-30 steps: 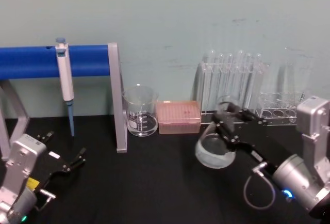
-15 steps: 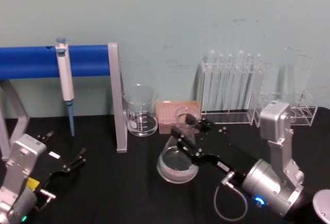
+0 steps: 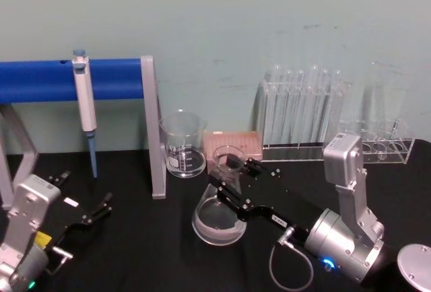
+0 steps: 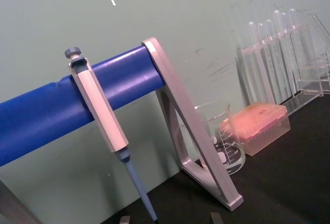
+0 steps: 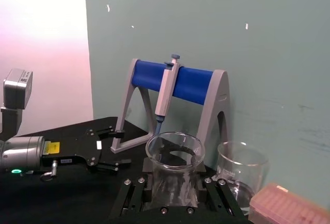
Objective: Grasp the erlenmeyer flask with one hand, shake it three times, then place it back.
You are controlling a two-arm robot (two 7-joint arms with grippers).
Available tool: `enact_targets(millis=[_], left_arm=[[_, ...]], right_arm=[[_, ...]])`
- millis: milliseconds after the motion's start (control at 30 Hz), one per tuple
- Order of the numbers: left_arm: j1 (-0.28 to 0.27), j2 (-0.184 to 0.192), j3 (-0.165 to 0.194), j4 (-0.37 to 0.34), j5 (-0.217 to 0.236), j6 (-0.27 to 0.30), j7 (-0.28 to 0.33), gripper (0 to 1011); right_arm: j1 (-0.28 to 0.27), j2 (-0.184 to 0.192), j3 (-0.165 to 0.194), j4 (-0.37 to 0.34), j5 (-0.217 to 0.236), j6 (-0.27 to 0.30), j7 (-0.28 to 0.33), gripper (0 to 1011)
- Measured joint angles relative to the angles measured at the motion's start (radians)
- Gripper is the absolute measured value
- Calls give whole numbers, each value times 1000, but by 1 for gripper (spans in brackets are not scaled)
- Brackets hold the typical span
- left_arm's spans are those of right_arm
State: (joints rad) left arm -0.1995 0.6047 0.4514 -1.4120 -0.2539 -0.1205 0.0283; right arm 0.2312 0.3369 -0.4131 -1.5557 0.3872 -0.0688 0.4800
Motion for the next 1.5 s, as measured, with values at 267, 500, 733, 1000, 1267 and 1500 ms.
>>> enact_targets(millis=[267, 500, 733, 1000, 1267, 1500], left_arm=[[0, 0, 0, 0, 0, 0, 0, 1001], [0, 0, 0, 0, 0, 0, 0, 1001], [0, 0, 0, 0, 0, 0, 0, 1001], [0, 0, 0, 0, 0, 0, 0, 1001], [0, 0, 0, 0, 0, 0, 0, 1001], [0, 0, 0, 0, 0, 0, 0, 1001]], right_arm=[[12, 4, -13, 11, 6, -5, 2, 457], [21, 7, -22, 24, 8, -8, 4, 458], [28, 9, -28, 40, 11, -13, 11, 457], [39, 11, -37, 71, 10, -34, 27, 457], [53, 11, -46, 110, 0, -55, 43, 457], [64, 9, -53, 144, -5, -60, 55, 457]])
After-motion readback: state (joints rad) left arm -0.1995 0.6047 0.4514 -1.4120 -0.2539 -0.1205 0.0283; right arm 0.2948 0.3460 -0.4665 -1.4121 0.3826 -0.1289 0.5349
